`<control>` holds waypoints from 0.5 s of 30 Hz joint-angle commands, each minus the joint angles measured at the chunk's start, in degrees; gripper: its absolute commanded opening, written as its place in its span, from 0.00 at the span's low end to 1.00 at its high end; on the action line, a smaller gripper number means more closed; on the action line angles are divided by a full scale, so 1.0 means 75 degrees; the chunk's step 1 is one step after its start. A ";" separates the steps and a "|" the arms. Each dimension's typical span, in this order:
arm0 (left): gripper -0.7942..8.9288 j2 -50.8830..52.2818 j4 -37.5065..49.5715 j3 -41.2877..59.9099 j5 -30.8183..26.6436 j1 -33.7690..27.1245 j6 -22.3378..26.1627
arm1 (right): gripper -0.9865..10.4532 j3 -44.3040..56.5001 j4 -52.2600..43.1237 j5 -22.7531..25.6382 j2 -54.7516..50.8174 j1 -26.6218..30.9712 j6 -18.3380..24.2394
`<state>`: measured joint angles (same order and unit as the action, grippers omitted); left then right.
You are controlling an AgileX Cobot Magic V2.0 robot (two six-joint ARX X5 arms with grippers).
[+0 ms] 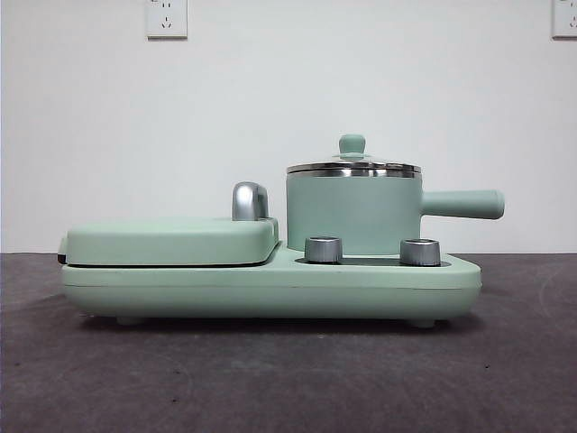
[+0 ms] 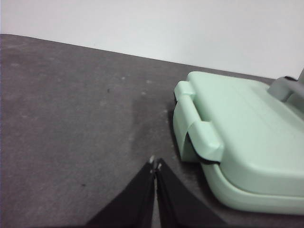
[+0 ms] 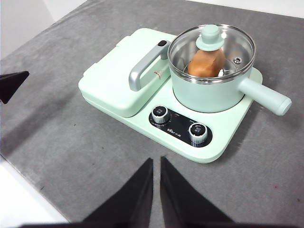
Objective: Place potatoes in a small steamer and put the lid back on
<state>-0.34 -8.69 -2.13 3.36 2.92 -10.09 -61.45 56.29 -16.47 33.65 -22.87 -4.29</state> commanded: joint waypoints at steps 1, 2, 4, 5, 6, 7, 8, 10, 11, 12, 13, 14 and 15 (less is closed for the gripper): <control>0.09 0.0023 0.0079 0.0187 0.0000 0.0020 0.0201 | 0.11 -0.0050 -0.0079 -0.0003 0.0035 -0.0047 0.0012; 0.09 0.0023 -0.0149 0.0189 0.0000 0.0023 0.0204 | 0.11 -0.0050 -0.0079 -0.0003 0.0035 -0.0047 0.0012; 0.09 0.0023 -0.0227 0.0187 0.0000 0.0023 0.0201 | 0.11 -0.0050 -0.0082 -0.0003 0.0035 -0.0047 0.0012; 0.09 0.0023 -0.0175 0.0187 0.0000 0.0026 0.0201 | 0.11 -0.0050 -0.0079 -0.0006 0.0035 -0.0047 0.0012; 0.09 0.0023 -0.0152 0.0187 0.0000 0.0026 0.0201 | 0.11 -0.0050 -0.0082 -0.0003 0.0035 -0.0047 0.0012; 0.09 0.0023 -0.0131 0.0187 0.0000 0.0026 0.0201 | 0.11 -0.0050 -0.0079 -0.0003 0.0035 -0.0047 0.0012; 0.09 0.0020 -0.0108 0.0187 0.0000 0.0026 0.0201 | 0.11 -0.0050 -0.0079 -0.0003 0.0035 -0.0047 0.0012; 0.09 0.0020 -0.0085 0.0187 0.0000 0.0026 0.0201 | 0.11 -0.0050 -0.0079 -0.0003 0.0035 -0.0047 0.0012; 0.09 0.0020 -0.0087 0.0187 0.0000 0.0026 0.0201 | 0.11 -0.0050 -0.0079 -0.0003 0.0035 -0.0047 0.0009; 0.09 0.0020 -0.0087 0.0187 0.0000 0.0026 0.0201 | 0.11 -0.0050 -0.0079 -0.0003 0.0035 -0.0047 0.0012; 0.09 0.0020 -0.0087 0.0187 0.0000 0.0026 0.0201 | 0.11 -0.0050 -0.0082 -0.0003 0.0035 -0.0047 0.0009; 0.09 0.0020 -0.0087 0.0187 0.0000 0.0026 0.0201 | 0.11 -0.0050 -0.0079 -0.0003 0.0035 -0.0047 0.0012; 0.09 0.0020 -0.0087 0.0187 0.0000 0.0026 0.0201 | 0.11 -0.0050 -0.0082 -0.0003 0.0035 -0.0047 0.0012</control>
<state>-0.27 -10.13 -1.87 3.31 2.92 -9.56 -61.45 56.29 -16.47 33.65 -22.87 -4.29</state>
